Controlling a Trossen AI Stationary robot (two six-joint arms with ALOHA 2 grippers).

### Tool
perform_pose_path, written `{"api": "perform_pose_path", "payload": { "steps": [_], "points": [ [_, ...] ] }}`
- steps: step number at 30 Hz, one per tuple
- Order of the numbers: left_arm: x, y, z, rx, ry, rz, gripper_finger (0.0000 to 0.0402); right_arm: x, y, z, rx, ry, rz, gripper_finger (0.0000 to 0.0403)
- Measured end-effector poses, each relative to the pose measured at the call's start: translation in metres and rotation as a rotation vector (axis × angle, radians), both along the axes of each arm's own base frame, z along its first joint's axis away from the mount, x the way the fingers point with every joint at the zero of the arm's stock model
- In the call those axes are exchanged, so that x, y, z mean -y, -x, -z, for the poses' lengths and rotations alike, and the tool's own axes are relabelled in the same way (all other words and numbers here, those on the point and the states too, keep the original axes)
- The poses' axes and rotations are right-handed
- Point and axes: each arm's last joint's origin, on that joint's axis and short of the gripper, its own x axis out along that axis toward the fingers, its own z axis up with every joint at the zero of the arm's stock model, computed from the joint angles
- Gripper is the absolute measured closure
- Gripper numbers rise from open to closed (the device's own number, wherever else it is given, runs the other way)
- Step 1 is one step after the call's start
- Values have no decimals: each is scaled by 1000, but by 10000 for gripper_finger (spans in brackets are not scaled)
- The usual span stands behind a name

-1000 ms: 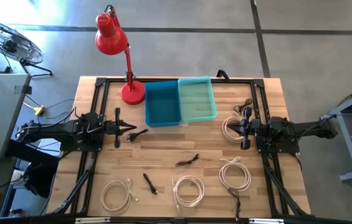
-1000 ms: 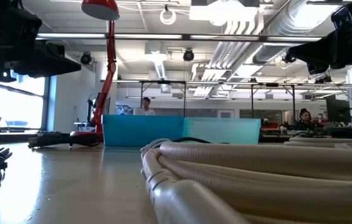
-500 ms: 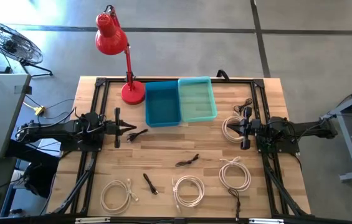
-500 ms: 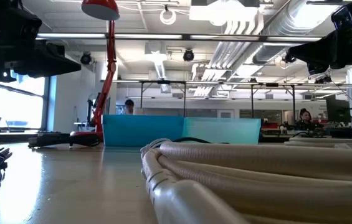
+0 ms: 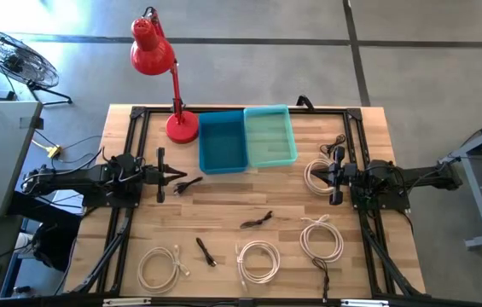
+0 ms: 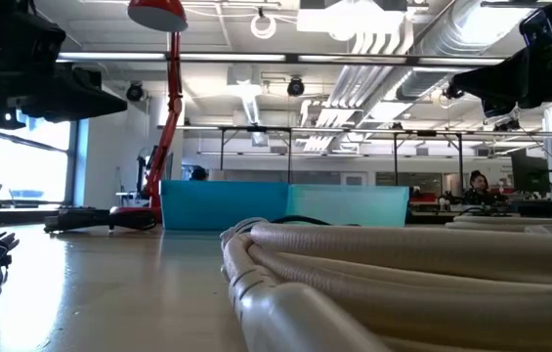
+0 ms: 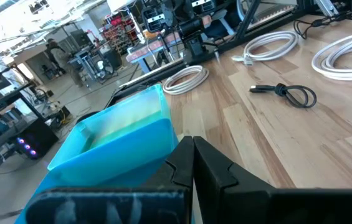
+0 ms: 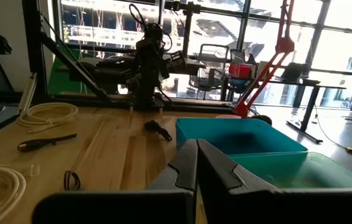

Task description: Pick & Place USB Port

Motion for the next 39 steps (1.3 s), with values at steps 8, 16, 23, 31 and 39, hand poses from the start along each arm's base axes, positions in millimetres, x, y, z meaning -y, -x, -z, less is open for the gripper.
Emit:
{"api": "perform_pose_path", "payload": {
  "steps": [8,16,23,31,39],
  "points": [
    [-3,0,-3,27,-5,-87,401,0,0,0,1,0,0,402],
    [-3,0,-3,28,-7,-109,401,0,0,0,17,-103,-12,402],
    [-3,0,-2,20,-8,-118,401,4,1,-5,40,15,149,402],
    [-1,0,-2,26,56,-41,401,6,12,-43,-27,58,178,402],
    [0,0,-5,31,89,-24,401,10,18,-110,-299,-120,328,359]
  ]
}}
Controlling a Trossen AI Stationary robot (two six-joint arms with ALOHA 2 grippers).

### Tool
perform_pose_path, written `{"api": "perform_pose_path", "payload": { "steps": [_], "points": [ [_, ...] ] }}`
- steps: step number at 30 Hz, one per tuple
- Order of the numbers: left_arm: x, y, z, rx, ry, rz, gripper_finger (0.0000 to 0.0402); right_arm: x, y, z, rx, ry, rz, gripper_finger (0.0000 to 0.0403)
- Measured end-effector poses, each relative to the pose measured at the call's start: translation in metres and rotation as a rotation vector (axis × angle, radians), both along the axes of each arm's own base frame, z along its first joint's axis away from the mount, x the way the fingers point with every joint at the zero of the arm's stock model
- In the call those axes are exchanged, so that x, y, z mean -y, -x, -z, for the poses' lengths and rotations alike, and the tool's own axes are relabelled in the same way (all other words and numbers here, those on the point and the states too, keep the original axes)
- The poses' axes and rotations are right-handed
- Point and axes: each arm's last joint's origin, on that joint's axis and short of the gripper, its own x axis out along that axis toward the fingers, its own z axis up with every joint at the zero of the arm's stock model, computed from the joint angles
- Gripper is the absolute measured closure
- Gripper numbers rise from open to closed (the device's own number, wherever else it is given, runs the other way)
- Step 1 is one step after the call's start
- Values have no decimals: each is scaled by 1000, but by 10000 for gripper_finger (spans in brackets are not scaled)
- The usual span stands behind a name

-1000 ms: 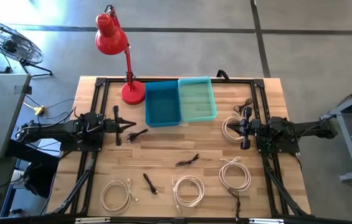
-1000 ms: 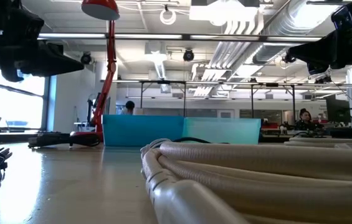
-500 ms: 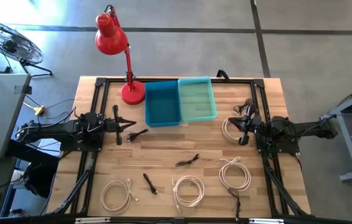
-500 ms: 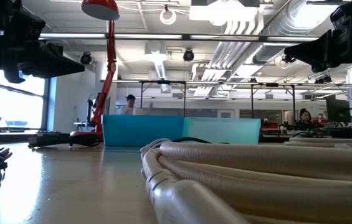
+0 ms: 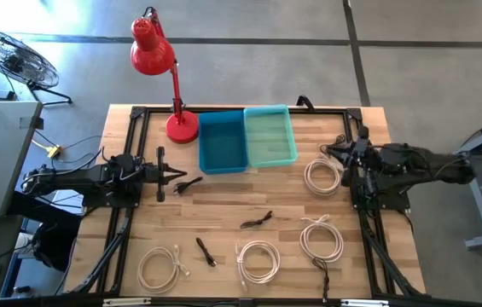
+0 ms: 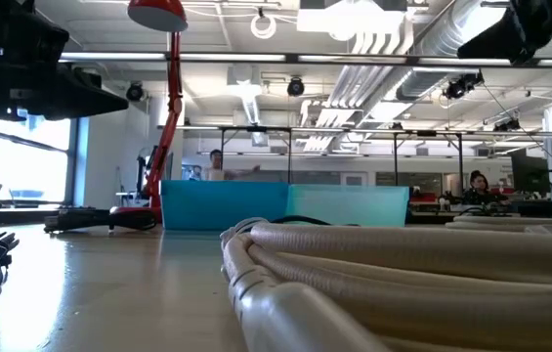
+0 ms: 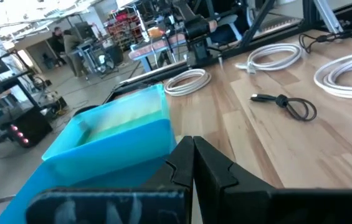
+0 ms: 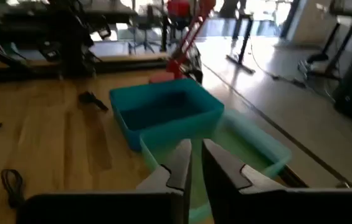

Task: Pick & Place USB Port
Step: Put the black usb cable into the blue bin

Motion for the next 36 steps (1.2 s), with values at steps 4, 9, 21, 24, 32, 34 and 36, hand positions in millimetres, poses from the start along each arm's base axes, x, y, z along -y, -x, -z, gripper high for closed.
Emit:
{"api": "perform_pose_path", "payload": {
  "steps": [4,9,21,24,32,34,36],
  "points": [
    [0,0,0,0,-1,-1,401,1,-9,-22,-144,-48,128,294],
    [0,0,0,0,-8,-2,401,3,-21,-45,-292,-56,280,228],
    [-3,0,-1,-1,-24,-100,401,42,-43,-67,-426,-294,781,195],
    [-5,1,-1,1,-30,-165,401,56,-46,-67,-432,-351,841,195],
    [-9,2,-4,21,-83,-307,401,115,-60,-48,-506,-547,873,195],
    [-9,2,-7,43,-111,-327,401,133,-63,-40,-497,-655,867,195],
    [-10,2,-9,55,-131,-342,401,149,-64,-30,-513,-734,883,195]
  ]
}}
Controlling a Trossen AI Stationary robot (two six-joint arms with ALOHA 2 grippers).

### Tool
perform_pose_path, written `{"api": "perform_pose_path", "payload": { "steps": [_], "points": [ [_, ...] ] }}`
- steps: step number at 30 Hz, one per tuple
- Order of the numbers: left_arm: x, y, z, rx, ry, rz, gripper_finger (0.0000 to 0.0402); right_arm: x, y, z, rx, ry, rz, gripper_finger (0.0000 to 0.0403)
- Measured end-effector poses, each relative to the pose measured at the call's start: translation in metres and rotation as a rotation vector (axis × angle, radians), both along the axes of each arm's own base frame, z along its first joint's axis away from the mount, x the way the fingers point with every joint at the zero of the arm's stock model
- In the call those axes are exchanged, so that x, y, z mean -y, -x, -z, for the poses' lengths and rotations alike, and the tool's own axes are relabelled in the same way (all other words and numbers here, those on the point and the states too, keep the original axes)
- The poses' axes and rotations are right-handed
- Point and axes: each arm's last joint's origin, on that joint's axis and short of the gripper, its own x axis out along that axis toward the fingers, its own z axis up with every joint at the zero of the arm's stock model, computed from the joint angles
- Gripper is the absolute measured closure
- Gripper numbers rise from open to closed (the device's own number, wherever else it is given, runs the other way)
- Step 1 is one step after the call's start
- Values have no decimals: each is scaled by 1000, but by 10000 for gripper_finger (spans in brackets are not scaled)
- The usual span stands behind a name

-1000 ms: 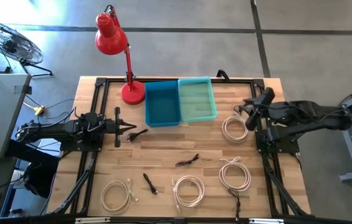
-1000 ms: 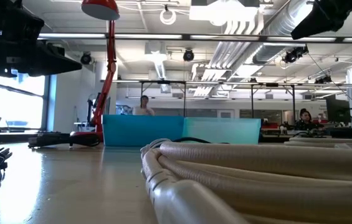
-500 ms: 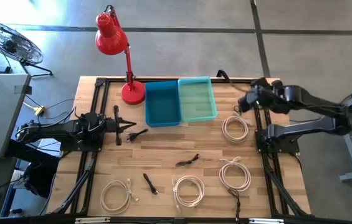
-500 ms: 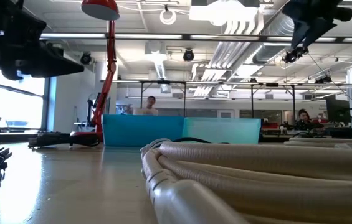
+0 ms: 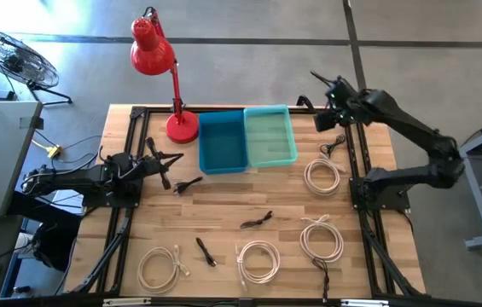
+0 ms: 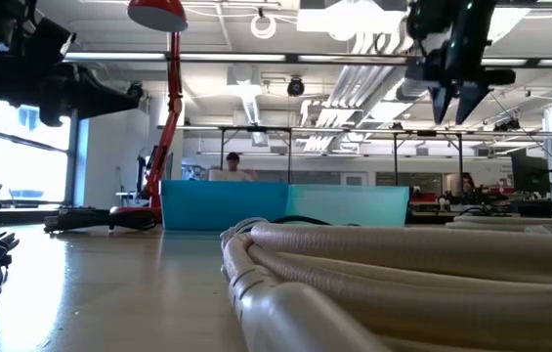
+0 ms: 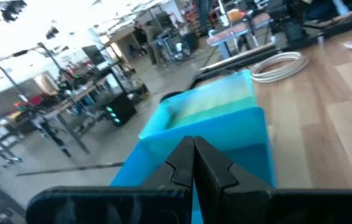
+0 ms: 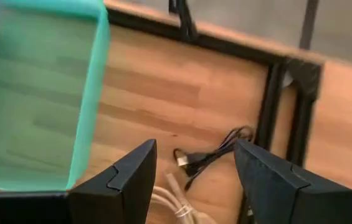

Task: Pick & Place USB Port
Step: Put the black usb cable into the blue bin

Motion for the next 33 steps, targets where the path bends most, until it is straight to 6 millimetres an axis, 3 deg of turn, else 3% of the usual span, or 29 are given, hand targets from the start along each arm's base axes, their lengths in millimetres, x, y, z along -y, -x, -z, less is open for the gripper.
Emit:
{"api": "perform_pose_path", "payload": {
  "steps": [7,15,21,28,33],
  "points": [
    [1,-1,0,-3,-3,53,401,42,-2,42,-103,-205,146,195],
    [4,-1,7,-71,5,150,401,64,-9,85,-168,-408,269,194],
    [5,-2,10,-117,-9,196,401,65,-3,96,-186,-569,351,194],
    [6,-2,10,-151,-88,211,401,59,8,93,-306,-581,475,194],
    [6,-2,10,-164,-125,212,401,51,7,116,-253,-633,492,194]
  ]
}}
